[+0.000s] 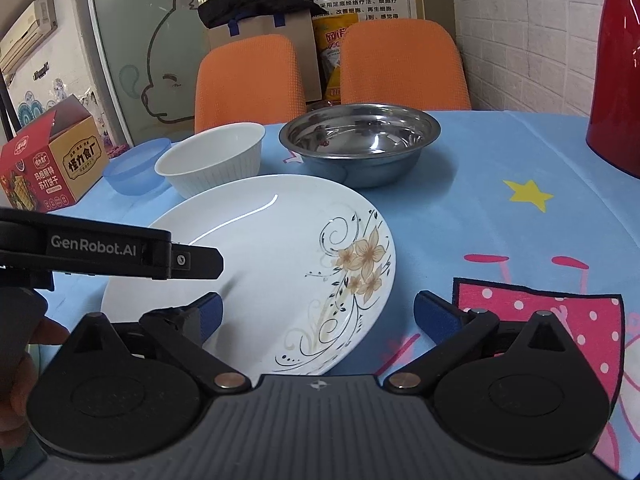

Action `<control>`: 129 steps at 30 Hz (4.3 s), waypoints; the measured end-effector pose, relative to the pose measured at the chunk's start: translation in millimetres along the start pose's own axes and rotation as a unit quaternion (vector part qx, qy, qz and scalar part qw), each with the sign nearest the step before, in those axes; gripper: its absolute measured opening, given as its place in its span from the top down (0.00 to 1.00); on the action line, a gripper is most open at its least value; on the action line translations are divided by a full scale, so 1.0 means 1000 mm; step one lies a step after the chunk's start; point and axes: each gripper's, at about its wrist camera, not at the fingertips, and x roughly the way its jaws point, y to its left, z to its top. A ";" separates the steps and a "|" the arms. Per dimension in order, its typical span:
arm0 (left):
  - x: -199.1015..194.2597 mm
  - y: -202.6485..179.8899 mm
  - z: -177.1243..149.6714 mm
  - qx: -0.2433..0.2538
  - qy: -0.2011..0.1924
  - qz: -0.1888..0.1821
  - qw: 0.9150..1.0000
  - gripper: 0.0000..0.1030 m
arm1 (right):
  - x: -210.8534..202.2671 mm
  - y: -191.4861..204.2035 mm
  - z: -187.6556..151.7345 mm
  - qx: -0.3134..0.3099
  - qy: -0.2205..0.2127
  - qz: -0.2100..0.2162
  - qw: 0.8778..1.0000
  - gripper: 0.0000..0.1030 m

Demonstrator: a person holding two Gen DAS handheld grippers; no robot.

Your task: Organize plates and bowls

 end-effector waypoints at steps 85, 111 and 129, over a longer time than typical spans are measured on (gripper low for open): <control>-0.207 0.109 -0.112 -0.060 -0.113 0.097 0.987 0.40 | -0.097 0.195 -0.051 -0.108 -0.071 0.077 0.989 0.00; -0.200 0.151 -0.133 -0.093 -0.095 0.099 0.986 0.36 | -0.084 0.225 -0.072 -0.139 -0.032 0.096 0.985 0.00; -0.213 0.142 -0.118 -0.076 -0.130 0.094 0.984 0.34 | -0.098 0.206 -0.060 -0.122 -0.048 0.098 0.987 0.00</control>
